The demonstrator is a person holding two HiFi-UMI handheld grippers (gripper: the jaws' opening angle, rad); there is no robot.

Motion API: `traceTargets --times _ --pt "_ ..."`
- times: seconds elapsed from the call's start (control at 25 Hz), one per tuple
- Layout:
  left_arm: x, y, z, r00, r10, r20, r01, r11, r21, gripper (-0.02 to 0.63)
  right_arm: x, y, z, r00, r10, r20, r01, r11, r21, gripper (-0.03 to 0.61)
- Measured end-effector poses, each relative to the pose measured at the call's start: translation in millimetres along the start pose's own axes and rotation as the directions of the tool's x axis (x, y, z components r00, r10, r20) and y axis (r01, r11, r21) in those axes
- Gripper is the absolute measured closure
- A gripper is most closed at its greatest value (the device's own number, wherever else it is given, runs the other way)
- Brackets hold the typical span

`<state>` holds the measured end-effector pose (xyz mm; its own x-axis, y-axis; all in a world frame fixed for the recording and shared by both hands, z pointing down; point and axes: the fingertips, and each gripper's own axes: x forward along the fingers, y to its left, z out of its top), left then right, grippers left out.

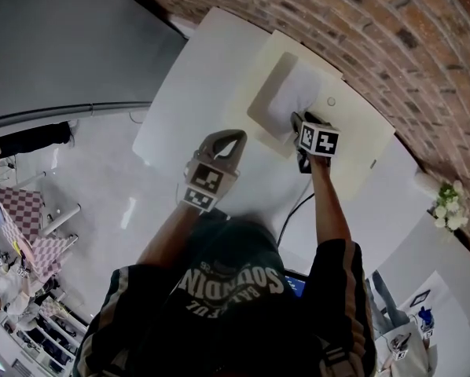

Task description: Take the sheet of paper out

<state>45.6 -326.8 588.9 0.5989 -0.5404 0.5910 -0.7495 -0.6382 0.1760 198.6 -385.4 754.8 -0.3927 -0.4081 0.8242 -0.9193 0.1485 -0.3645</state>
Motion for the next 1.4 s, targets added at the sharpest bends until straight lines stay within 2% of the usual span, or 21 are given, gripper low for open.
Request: traceTargets --times 0.2,0.4,0.6,0.84,1.16,1.4 --pt "-2 2 -2 1.0 0.008 -0.004 -0.008 1.0 -0.005 0.603 7 -2 -5 0.999 -0.031 -0.025 0.031 0.999 -0.025 0.432" --pt "-5 4 -5 1.0 0.017 -0.011 -0.017 1.0 -0.006 0.603 6 -11 -5 0.995 -0.093 -0.031 0.091 0.994 -0.064 0.531" --pt "-3 2 -8 1.0 0.016 -0.021 -0.016 1.0 -0.008 0.603 5 -13 -7 0.996 -0.083 -0.036 0.081 0.996 -0.04 0.574" --pt "-2 -1 -5 1.0 0.02 -0.023 -0.02 1.0 0.005 0.603 1 -17 -4 0.998 -0.062 -0.01 0.062 0.997 0.035 0.577" --pt "-9 -2 5 1.0 0.021 0.005 -0.021 1.0 0.017 0.603 -20 -28 1 0.994 -0.1 0.047 0.097 0.994 0.056 0.578" --pt "-15 -5 17 0.999 -0.008 0.035 0.006 0.999 0.048 0.603 -45 -38 -1 0.984 -0.159 0.079 0.152 0.984 0.089 0.578"
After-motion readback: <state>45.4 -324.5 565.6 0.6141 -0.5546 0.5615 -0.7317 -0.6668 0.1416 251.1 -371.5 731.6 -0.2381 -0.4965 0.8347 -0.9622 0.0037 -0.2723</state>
